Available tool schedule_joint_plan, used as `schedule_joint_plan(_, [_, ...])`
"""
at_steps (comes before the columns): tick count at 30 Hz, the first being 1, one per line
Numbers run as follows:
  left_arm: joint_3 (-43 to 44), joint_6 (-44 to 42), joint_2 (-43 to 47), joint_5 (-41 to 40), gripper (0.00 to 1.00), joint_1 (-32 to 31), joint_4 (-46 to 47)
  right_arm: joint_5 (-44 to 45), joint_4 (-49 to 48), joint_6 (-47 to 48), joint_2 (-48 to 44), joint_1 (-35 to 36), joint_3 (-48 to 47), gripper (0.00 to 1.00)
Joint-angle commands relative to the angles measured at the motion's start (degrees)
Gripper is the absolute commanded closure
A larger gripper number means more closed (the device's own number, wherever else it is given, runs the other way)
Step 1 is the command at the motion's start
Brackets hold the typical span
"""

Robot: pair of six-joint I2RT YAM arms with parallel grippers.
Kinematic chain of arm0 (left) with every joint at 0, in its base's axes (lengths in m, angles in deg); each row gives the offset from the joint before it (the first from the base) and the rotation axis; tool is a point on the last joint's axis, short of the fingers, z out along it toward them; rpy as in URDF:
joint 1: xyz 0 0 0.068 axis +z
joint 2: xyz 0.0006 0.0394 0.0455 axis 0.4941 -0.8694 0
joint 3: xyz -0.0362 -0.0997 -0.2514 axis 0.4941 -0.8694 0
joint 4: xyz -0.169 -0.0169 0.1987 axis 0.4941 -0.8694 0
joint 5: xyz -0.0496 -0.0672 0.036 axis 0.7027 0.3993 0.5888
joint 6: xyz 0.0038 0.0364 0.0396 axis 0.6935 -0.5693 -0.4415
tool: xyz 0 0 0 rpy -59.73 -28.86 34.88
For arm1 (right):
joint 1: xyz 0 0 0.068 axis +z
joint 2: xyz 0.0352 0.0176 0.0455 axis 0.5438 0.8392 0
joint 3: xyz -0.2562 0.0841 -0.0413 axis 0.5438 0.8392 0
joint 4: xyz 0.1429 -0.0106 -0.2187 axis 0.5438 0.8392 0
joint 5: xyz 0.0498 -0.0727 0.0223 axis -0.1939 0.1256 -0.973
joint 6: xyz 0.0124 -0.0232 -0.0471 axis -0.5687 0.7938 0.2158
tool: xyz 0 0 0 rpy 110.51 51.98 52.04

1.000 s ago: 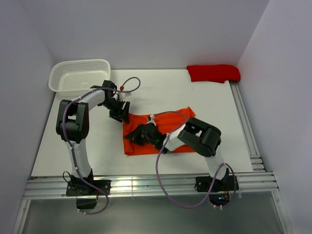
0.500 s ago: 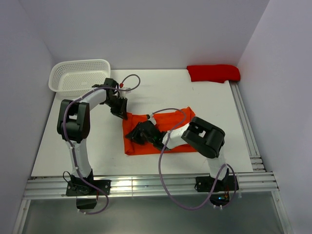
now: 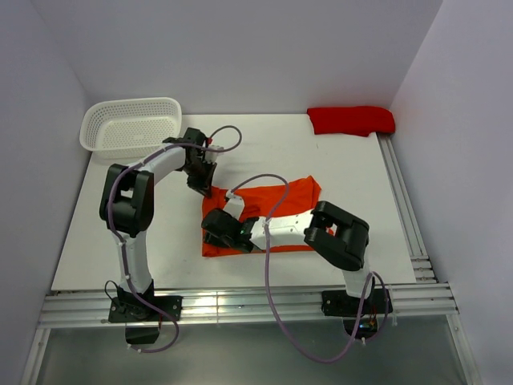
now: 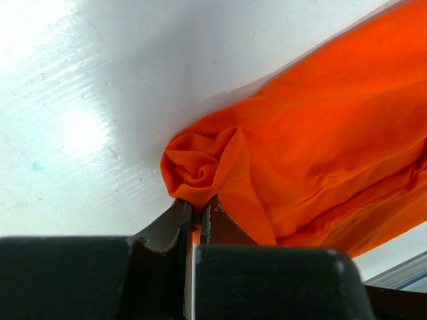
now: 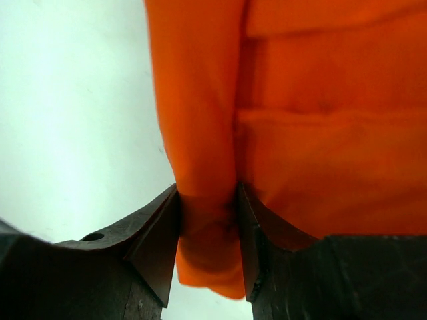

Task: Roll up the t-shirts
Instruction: Roll the tshirt

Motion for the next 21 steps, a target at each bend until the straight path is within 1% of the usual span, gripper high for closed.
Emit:
schedule_joint_plan(1, [2.7, -0.1, -0.6, -3.4, 1.0, -0.4, -0.5, 4.2, 11.4, -0.1, -2.5, 2.9, -2.7, 0.55])
schedule_joint_plan(8, [5.0, -0.1, -1.5, -6.8, 1.0, -1.4, -2.7, 6.3, 18.1, -0.3, -2.3, 6.8, -5.8, 0.55])
schedule_joint_plan(15, [7.1, -0.5, -2.4, -8.5, 1.0, -2.5, -4.4, 8.1, 21.2, 3.4, -5.5, 6.9, -9.0, 0.52])
schedule_joint_plan(21, [8.1, -0.8, -3.0, -9.3, 1.0, -3.0, -5.4, 13.1, 27.3, 8.1, -2.7, 6.6, -19.8, 0.49])
